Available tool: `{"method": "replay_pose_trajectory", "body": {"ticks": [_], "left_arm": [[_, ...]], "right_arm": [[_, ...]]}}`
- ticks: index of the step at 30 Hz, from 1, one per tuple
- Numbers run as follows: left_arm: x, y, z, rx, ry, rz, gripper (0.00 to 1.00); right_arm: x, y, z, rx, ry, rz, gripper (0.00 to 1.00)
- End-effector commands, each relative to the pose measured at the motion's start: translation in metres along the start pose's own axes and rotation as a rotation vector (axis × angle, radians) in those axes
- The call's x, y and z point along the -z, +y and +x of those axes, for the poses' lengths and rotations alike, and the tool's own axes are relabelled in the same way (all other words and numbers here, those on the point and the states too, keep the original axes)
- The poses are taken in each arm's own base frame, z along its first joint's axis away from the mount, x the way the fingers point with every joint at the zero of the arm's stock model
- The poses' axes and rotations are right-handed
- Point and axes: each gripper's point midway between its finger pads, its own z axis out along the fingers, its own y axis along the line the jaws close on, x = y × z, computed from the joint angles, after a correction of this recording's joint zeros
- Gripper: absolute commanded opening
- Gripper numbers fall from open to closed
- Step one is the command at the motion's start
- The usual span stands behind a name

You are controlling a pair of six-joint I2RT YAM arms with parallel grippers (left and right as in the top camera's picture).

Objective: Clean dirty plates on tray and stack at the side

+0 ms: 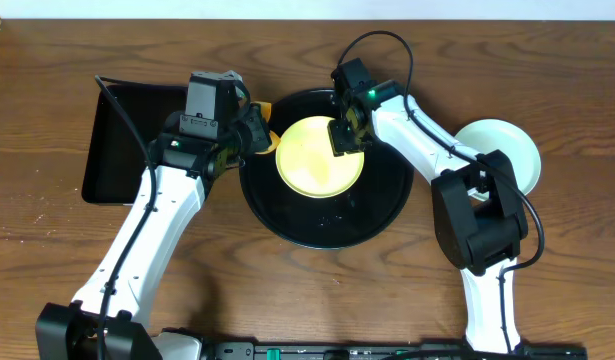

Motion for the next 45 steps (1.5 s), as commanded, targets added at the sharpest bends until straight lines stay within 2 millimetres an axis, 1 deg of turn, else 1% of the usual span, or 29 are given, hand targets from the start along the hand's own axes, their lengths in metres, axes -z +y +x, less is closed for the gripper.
{"method": "replay_pose_trajectory", "body": {"ticks": [1,3,5,7,10,14,17,23,26,29,31,36,43,45], "left_arm": [[0.000,0.004,-0.005,-0.004,-0.017,-0.024,0.08],[0.000,0.004,-0.006,-0.004,-0.018,-0.027,0.08],[0.000,0.004,-0.006,-0.003,-0.018,-0.027,0.08],[0.000,0.004,-0.006,-0.003,-0.019,-0.026,0.08],[0.000,0.004,-0.006,-0.003,-0.018,-0.026,0.08],[0.000,0.004,-0.006,-0.003,-0.018,-0.027,0.08],[0.000,0.004,-0.005,-0.003,-0.016,-0.028,0.08],[0.000,0.005,-0.005,-0.002,-0.013,-0.030,0.08],[0.000,0.005,-0.004,-0.002,-0.013,-0.030,0.08],[0.000,0.005,-0.004,-0.002,-0.012,-0.030,0.08],[0.000,0.005,-0.004,-0.002,-0.012,-0.030,0.08],[0.000,0.005,-0.004,-0.002,-0.012,-0.030,0.08],[0.000,0.006,-0.002,0.000,-0.003,-0.036,0.08],[0.000,0.006,-0.002,0.000,-0.003,-0.036,0.08]], "right_arm": [[0.034,-0.004,-0.026,0.021,-0.107,0.032,0.53],[0.041,-0.012,-0.031,0.016,-0.136,0.080,0.55],[0.043,-0.023,-0.034,0.011,-0.151,0.141,0.57],[0.038,-0.031,-0.033,0.010,-0.147,0.184,0.58],[0.023,-0.034,-0.028,0.010,-0.119,0.196,0.57],[0.004,-0.027,-0.017,0.019,-0.060,0.160,0.54],[-0.002,-0.021,-0.007,0.025,-0.021,0.148,0.53],[-0.007,-0.018,0.011,0.010,0.052,0.134,0.49],[-0.011,-0.016,0.017,0.008,0.080,0.117,0.41],[-0.013,-0.013,0.020,-0.011,0.090,0.111,0.29],[-0.013,-0.011,0.021,-0.017,0.091,0.111,0.25],[-0.015,-0.008,0.025,-0.027,0.099,0.114,0.24],[-0.025,-0.015,0.042,-0.028,0.141,0.128,0.24],[-0.027,-0.016,0.046,-0.029,0.148,0.130,0.23]]}}
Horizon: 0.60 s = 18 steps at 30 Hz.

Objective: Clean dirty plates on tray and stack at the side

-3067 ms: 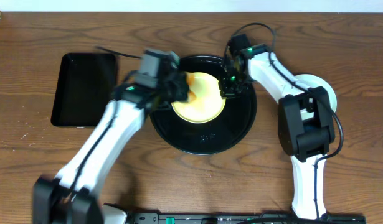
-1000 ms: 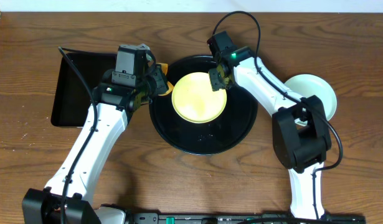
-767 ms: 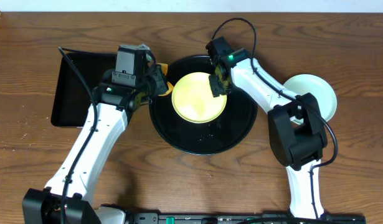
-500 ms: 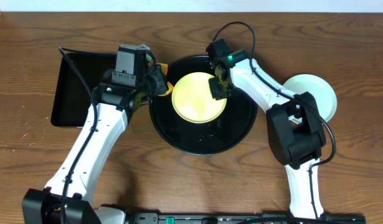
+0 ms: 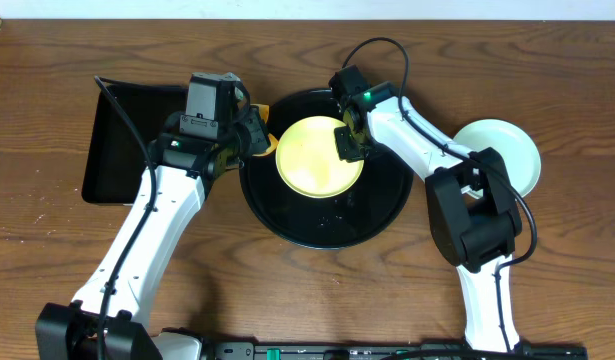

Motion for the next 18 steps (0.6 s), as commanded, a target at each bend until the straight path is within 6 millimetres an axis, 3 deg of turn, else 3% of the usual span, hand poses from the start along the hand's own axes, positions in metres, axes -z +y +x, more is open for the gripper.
{"method": "replay_pose_trajectory", "body": {"ticks": [1,3,4,8,18], "left_arm": [[0.000,0.001,-0.004,-0.003,-0.008,-0.008,0.08],[0.000,0.001,-0.004,-0.003,-0.008,-0.008,0.08],[0.000,0.001,-0.004,-0.003,-0.008,-0.008,0.08],[0.000,0.001,-0.004,-0.003,-0.008,-0.008,0.08],[0.000,0.001,-0.004,-0.003,-0.008,-0.008,0.08]], "right_arm": [[-0.016,0.006,0.022,0.005,0.067,-0.005,0.20],[-0.016,0.006,0.021,0.003,0.063,-0.006,0.04],[-0.016,0.006,0.020,0.003,0.059,-0.007,0.01],[-0.009,0.007,0.016,0.001,0.046,-0.012,0.01],[0.051,0.002,-0.001,-0.031,-0.055,-0.081,0.01]]}}
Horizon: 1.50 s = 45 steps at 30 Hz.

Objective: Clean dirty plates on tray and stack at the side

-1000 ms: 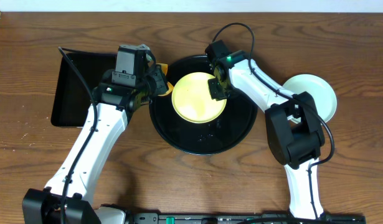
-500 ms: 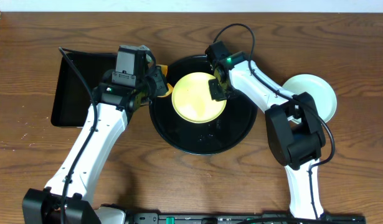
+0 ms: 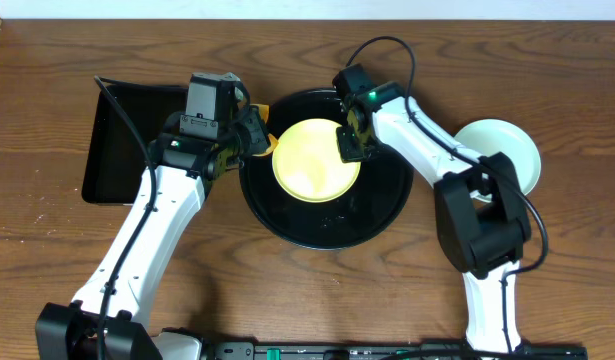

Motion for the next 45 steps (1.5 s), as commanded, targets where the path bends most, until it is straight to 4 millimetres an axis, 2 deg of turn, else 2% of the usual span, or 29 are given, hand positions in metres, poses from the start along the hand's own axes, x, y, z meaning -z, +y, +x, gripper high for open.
{"method": "replay_pose_trajectory", "body": {"ticks": [1,2,4,5,7,8,12,13,14,16,18,27,35,38,39,41,42,45], "left_arm": [[0.000,0.001,-0.004,-0.003,-0.009,-0.008,0.07],[0.000,0.001,-0.004,-0.003,-0.009,-0.008,0.08],[0.000,0.001,-0.004,-0.003,-0.009,-0.008,0.08],[0.000,0.001,-0.004,-0.003,-0.009,-0.008,0.08],[0.000,0.001,-0.004,-0.004,-0.009,-0.008,0.07],[0.000,0.001,-0.004,-0.004,-0.009,-0.008,0.08],[0.000,0.001,-0.004,-0.004,-0.009,-0.008,0.08],[0.000,0.001,-0.004,-0.004,-0.009,-0.008,0.08],[0.000,0.001,-0.004,-0.003,-0.009,-0.008,0.08],[0.000,0.001,-0.004,-0.003,-0.009,-0.008,0.08],[0.000,0.001,-0.004,-0.004,-0.009,-0.008,0.08],[0.000,0.001,-0.004,-0.004,-0.009,-0.008,0.08],[0.000,0.001,-0.004,-0.004,-0.009,-0.008,0.08],[0.000,0.001,-0.004,-0.004,-0.009,-0.008,0.08],[0.000,0.001,-0.004,-0.004,-0.009,-0.008,0.08],[0.000,0.001,-0.004,-0.004,-0.010,-0.008,0.08],[0.000,0.001,-0.004,-0.004,-0.010,-0.008,0.08],[0.000,0.001,-0.004,-0.004,-0.009,-0.009,0.08]], "right_arm": [[0.030,0.001,-0.006,-0.012,-0.044,-0.046,0.01],[0.030,-0.001,-0.005,-0.016,-0.042,-0.044,0.03],[0.030,-0.004,-0.004,-0.021,-0.034,-0.041,0.24],[0.028,-0.004,-0.003,-0.021,-0.030,-0.039,0.26],[0.027,-0.004,-0.003,-0.021,-0.027,-0.038,0.13],[0.027,-0.004,-0.003,-0.021,-0.027,-0.038,0.01],[0.027,-0.004,-0.004,-0.021,-0.033,-0.040,0.01],[0.027,-0.004,-0.005,-0.021,-0.033,-0.040,0.05],[0.027,-0.004,-0.005,-0.021,-0.035,-0.040,0.17],[0.024,-0.005,-0.007,-0.019,-0.040,-0.033,0.31],[0.018,-0.004,-0.008,-0.005,-0.039,-0.033,0.36],[-0.020,0.002,-0.018,0.030,-0.051,-0.038,0.40],[-0.043,0.000,0.000,0.029,0.028,-0.017,0.41],[-0.046,0.003,0.011,0.033,0.076,-0.022,0.39],[-0.047,0.004,0.015,0.034,0.089,-0.029,0.33],[-0.048,0.006,0.019,0.032,0.110,-0.038,0.06],[-0.048,0.007,0.021,0.024,0.116,-0.036,0.01],[-0.047,0.007,0.022,0.017,0.119,-0.035,0.01]]}}
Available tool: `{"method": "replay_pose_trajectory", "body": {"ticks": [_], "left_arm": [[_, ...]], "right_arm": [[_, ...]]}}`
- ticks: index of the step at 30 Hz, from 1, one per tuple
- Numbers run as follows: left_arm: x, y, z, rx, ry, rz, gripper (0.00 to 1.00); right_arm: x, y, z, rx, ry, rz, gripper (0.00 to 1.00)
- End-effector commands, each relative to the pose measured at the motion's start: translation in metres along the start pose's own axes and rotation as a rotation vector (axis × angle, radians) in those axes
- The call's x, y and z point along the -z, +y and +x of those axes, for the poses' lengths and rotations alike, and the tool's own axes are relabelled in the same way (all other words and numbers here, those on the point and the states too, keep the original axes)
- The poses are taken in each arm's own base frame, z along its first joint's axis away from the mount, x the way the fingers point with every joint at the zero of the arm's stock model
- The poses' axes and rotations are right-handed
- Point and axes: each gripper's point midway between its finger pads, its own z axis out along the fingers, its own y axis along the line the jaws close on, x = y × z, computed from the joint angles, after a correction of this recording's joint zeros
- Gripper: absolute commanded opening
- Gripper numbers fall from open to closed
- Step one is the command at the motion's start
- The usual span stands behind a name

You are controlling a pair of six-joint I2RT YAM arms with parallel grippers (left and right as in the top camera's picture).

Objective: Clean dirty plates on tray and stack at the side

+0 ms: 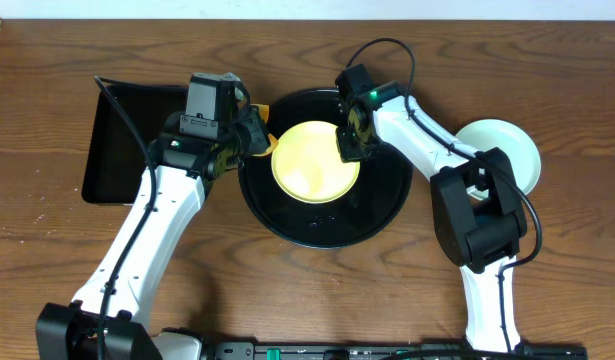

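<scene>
A yellow plate point(312, 162) lies in the round black tray point(382, 215) at the table's middle. My right gripper point(349, 143) sits on the plate's right rim and looks shut on it. My left gripper point(255, 138) is at the tray's left edge, just left of the plate, shut on a small yellow sponge-like piece point(270, 139). A pale green plate point(507, 150) rests on the table to the right, partly behind the right arm.
A rectangular black tray point(117, 140) lies at the left, partly under my left arm. The round tray's front half shows a few small wet specks. The table's far edge runs along the top.
Plate, sponge piece and left gripper are where they were. Only the right arm's lower links have shifted a touch; its gripper stays on the plate's right rim.
At first the yellow plate lay slightly right of the tray's centre with my right gripper on its right rim and my left gripper holding the sponge piece at the tray's left edge. Later the plate lay a little further left, nearer the left gripper, where it stays.
</scene>
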Motion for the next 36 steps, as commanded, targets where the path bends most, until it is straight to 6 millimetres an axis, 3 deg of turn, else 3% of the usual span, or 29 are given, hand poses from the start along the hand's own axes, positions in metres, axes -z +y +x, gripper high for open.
{"method": "replay_pose_trajectory", "body": {"ticks": [1,5,11,15,25,36], "left_arm": [[0.000,0.001,-0.004,-0.003,-0.009,-0.008,0.08],[0.000,0.001,-0.004,-0.004,-0.009,-0.009,0.08],[0.000,0.001,-0.004,-0.004,-0.009,-0.008,0.08],[0.000,0.001,-0.004,-0.003,-0.009,-0.008,0.08],[0.000,0.001,-0.004,-0.003,-0.009,-0.008,0.08],[0.000,0.001,-0.004,-0.003,-0.009,-0.009,0.08]], "right_arm": [[-0.026,0.004,0.022,-0.004,0.089,0.005,0.01],[-0.007,0.001,0.018,-0.024,0.074,-0.023,0.01],[0.051,-0.012,0.003,-0.029,-0.010,-0.091,0.01],[0.080,-0.026,0.000,-0.044,-0.050,-0.104,0.01],[0.099,-0.027,0.000,-0.043,-0.042,-0.280,0.01],[0.144,-0.083,-0.012,-0.102,-0.166,-0.268,0.01]]}}
